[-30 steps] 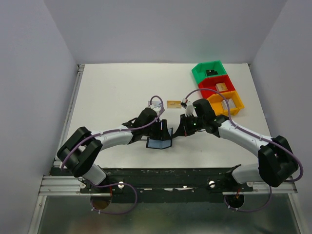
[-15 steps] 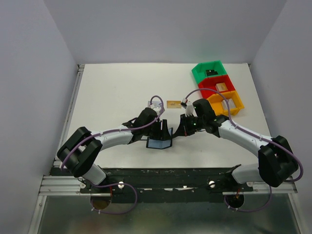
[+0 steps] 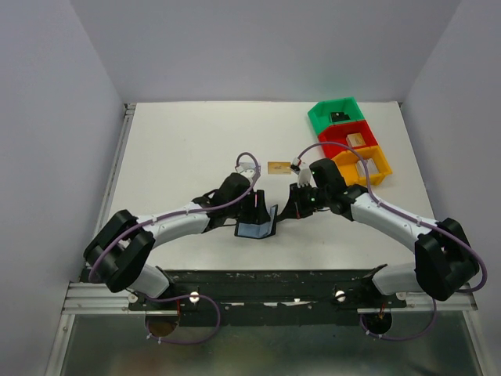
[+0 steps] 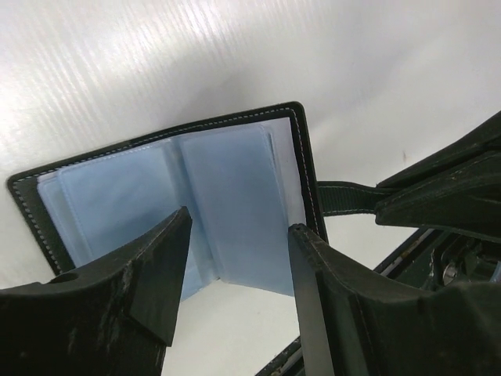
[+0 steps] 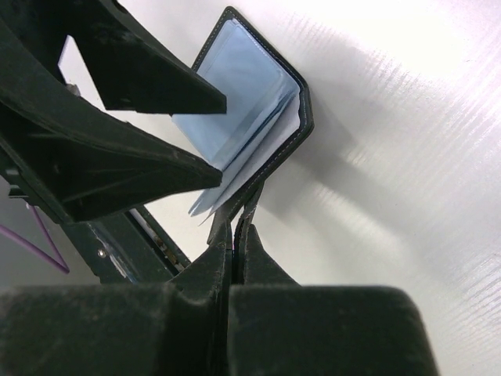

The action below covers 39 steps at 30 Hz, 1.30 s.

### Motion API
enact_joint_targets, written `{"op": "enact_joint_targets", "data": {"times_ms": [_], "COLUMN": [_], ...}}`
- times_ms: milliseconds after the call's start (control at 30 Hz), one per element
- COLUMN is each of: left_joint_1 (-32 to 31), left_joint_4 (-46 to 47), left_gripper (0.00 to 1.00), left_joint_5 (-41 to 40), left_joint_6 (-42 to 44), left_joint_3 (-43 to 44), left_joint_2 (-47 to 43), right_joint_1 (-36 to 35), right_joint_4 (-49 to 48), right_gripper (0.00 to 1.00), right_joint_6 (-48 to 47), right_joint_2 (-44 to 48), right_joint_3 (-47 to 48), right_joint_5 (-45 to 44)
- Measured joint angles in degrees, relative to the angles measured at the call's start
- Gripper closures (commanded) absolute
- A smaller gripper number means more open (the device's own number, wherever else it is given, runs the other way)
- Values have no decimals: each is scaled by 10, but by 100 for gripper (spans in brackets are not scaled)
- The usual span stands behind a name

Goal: Take the credit cards out of the card holder
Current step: Remove the credit card from the card holder.

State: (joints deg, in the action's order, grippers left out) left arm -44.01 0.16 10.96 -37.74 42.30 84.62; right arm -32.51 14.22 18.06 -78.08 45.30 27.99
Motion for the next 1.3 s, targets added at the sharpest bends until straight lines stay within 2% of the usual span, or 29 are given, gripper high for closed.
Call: {"op": "enact_joint_targets", "data": {"times_ms": [333, 600, 900, 1300], "left_joint_1": [0, -2, -38, -41], "left_joint_4": [-19, -7, -7, -25], "left_gripper": [35, 28, 29, 30], "left_joint_5": [-54, -38, -34, -40], "left_joint_6": [0, 3, 25, 28], "left_joint_3": [-6, -9, 6, 15], "left_joint_2": [-38, -32, -14, -3], "right_joint_1": [0, 0, 0, 0], "right_joint_4": [0, 0, 0, 0], "right_gripper": [100, 100, 100, 100], "right_joint_6": [0, 0, 0, 0], "right_joint_2": [0, 0, 12, 17], "right_joint_3": [0, 0, 0, 0], "right_joint_5": [0, 1, 10, 11]}}
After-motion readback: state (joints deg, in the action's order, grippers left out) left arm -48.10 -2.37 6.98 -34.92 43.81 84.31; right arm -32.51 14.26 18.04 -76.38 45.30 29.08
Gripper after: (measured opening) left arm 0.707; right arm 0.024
